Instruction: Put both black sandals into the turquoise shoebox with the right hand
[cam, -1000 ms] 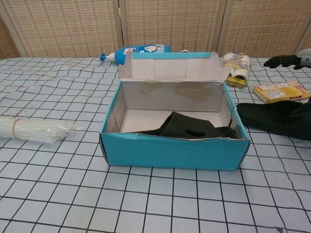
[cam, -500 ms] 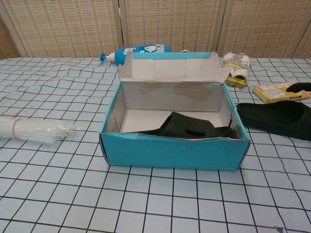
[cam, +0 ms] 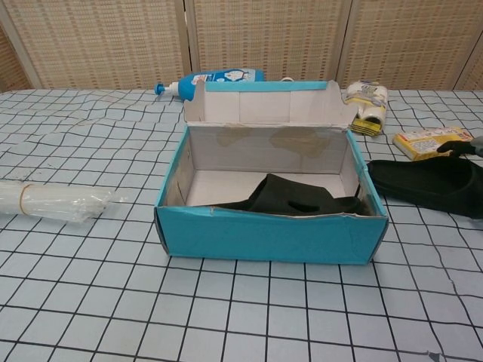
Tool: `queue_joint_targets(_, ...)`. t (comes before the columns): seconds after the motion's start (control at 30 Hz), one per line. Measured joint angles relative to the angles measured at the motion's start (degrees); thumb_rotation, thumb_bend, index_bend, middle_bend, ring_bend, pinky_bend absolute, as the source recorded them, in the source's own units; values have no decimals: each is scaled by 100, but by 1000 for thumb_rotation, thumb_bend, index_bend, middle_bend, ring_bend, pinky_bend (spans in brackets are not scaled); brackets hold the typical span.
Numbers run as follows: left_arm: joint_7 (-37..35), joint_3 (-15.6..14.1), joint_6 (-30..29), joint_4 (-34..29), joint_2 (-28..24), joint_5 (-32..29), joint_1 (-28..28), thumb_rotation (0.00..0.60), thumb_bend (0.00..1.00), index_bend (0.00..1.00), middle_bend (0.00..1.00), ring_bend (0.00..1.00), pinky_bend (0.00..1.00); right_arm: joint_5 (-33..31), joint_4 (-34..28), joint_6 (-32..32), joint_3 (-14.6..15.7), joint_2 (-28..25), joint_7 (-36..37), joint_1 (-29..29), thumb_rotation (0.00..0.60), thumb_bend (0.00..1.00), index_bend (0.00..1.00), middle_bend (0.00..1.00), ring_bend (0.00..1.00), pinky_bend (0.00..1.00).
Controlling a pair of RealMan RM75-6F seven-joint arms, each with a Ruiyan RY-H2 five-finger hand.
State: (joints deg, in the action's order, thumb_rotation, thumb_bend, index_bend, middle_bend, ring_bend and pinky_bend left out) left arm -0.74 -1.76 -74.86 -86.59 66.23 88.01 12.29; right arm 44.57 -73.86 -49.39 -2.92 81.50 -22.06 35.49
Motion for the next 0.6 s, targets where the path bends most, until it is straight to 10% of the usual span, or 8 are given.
queue_joint_targets(0.3,3,-2,-6,7,4,9,0,600,402,276,184,166,345,315,178,-316,-34,163,18,-135,600,0,426,458,318,479)
queue_joint_targets(0.6,14,-4,10,1,6,1,6,600,401,276,184,166,346,687,-299,-1154,-134,-8,-108,-371,600,0,495,518,368,517)
